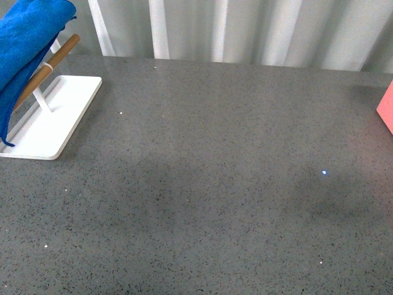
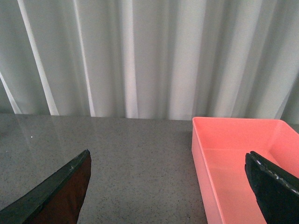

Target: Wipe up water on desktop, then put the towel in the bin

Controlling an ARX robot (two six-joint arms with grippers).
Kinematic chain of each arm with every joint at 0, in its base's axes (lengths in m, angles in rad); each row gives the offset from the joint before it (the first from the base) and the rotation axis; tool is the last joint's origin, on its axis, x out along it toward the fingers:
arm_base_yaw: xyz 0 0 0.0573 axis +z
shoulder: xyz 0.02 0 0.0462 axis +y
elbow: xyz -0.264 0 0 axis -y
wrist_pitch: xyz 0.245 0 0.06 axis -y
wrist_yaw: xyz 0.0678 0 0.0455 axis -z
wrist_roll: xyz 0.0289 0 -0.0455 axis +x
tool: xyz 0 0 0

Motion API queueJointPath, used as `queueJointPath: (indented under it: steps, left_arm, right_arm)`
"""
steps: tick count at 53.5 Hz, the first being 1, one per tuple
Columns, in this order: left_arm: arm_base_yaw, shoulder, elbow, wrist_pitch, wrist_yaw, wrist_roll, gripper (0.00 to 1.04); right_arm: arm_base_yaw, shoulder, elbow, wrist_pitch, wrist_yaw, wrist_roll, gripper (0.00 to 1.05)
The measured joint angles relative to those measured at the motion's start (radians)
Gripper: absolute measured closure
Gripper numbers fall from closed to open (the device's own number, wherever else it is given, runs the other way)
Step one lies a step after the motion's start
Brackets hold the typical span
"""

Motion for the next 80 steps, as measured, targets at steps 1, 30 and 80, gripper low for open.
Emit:
queueJointPath:
  steps: [1,30,80]
  left_arm:
    - [0.0,0.0,0.0,0.0,0.0,0.0,0.07]
    - [0.0,0.0,0.0,0.0,0.0,0.0,0.07]
    - [0.044,0.615,0.293,0.229,0.194,-0.012,0.07]
  right_arm:
    - [0.0,0.0,0.0,0.0,0.0,0.0,0.07]
    - [0.0,0.0,0.0,0.0,0.0,0.0,0.07]
    - [0.0,0.0,0.0,0.0,-0.001,0.0,0.07]
